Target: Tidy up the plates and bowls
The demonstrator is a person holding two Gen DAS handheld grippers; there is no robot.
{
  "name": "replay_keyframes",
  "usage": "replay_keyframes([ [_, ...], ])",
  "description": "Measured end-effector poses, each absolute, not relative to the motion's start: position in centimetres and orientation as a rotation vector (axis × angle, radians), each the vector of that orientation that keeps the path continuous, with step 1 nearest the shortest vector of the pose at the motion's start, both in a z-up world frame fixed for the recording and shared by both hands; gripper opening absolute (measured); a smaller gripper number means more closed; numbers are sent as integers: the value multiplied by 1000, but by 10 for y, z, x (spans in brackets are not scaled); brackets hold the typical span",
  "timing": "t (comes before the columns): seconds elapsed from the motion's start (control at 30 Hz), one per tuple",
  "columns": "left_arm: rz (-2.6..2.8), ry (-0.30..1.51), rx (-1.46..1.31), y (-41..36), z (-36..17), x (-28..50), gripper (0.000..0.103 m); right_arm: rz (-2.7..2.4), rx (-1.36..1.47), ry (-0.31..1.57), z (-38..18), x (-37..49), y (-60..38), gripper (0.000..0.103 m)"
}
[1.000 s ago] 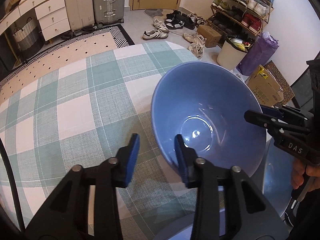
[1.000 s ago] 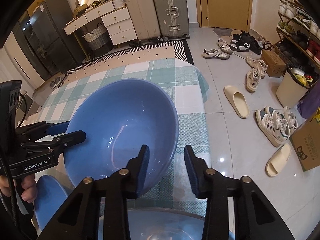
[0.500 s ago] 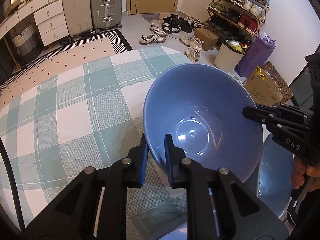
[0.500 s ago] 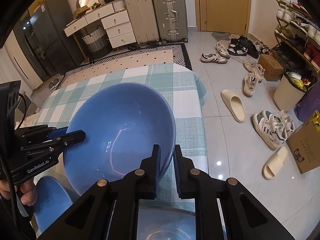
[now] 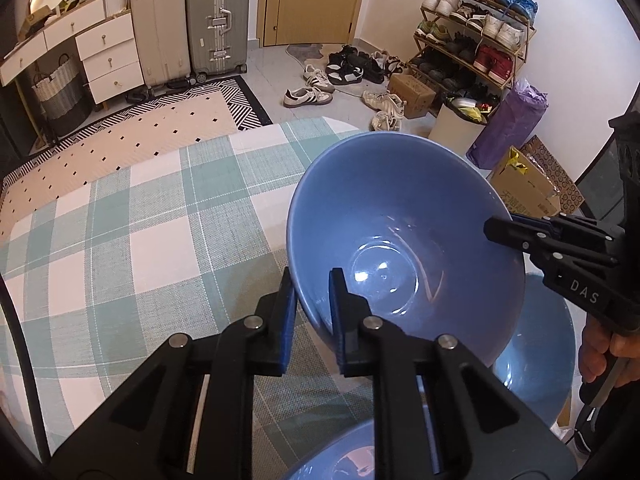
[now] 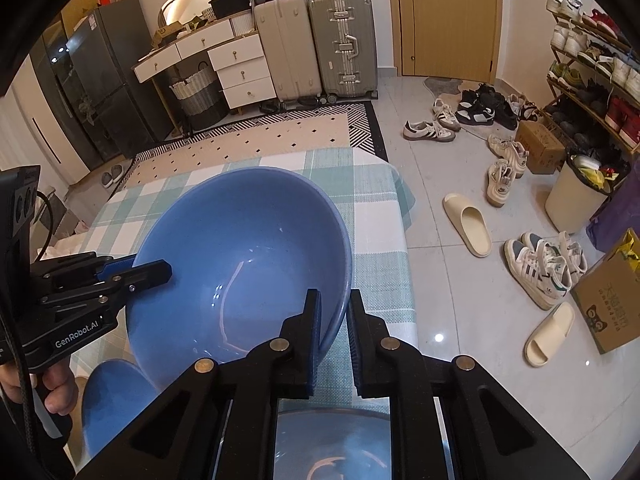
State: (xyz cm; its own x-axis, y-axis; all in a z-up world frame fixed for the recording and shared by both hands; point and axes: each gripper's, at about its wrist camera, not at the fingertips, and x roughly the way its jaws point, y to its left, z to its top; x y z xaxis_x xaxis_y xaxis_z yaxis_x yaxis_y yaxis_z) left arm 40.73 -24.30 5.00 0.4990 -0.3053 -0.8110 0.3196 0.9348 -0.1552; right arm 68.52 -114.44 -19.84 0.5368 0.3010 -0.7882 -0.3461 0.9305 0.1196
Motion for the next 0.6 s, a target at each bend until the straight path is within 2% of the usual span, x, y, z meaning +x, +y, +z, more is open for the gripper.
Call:
replay_keyframes([
  [0.6,-366,870,6,-229,120,334,13,406,-72,827,-145,624,-1145,13],
])
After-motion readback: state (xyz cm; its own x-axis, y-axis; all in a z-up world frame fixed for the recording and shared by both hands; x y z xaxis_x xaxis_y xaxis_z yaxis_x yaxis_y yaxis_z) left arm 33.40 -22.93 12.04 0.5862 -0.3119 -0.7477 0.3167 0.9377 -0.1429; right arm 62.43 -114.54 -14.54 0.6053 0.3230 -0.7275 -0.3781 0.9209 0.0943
